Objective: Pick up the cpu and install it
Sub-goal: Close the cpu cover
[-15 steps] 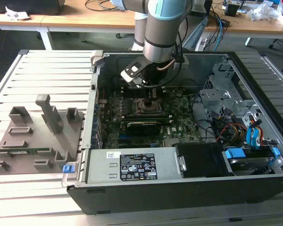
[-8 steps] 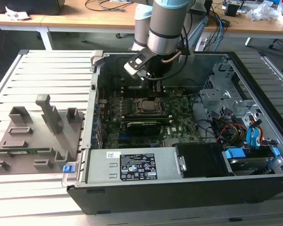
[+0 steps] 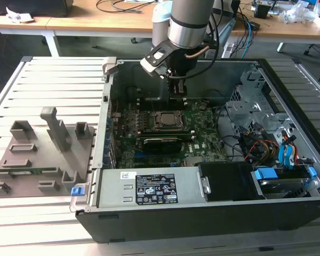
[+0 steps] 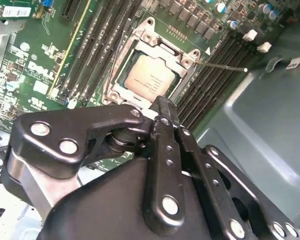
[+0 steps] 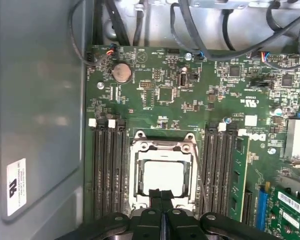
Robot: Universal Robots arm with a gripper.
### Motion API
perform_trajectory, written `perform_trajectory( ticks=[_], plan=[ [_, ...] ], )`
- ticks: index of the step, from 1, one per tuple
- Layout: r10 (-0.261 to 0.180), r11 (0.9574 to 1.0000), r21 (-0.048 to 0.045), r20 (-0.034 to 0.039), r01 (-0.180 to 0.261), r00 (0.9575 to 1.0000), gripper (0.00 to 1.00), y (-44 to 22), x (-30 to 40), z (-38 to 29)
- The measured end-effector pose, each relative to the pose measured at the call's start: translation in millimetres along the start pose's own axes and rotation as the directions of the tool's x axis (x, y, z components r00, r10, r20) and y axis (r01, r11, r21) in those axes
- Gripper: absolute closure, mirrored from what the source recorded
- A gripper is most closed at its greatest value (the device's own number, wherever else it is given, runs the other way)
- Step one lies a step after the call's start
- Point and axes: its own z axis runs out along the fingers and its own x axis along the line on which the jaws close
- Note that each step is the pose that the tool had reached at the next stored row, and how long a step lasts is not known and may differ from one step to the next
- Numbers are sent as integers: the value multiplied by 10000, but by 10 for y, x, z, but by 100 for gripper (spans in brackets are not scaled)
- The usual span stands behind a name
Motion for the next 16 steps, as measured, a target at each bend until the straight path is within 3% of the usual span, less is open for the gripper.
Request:
perform_trajectory(
  ticks=[1,2,5,6,7,9,11,14,15,16],
  plan=[
    [-11,10000,9,225,10,9997,89,0,0,0],
    [-11,10000,15,356,10,9994,89,0,0,0],
    [-10,10000,15,384,9,9993,89,0,0,0],
    [-6,10000,-51,392,8,9992,89,0,0,2],
    [-3,9998,-195,414,11,9991,89,1,0,5],
    [1,9994,-340,424,13,9991,89,1,0,8],
    [3,9992,-391,426,14,9991,89,1,0,8],
    [6,9985,-539,432,18,9991,89,1,0,8],
    [-3,9999,-172,422,10,9991,89,11,-1,8],
    [-2,9999,-171,423,9,9991,89,11,-1,7]
  ],
)
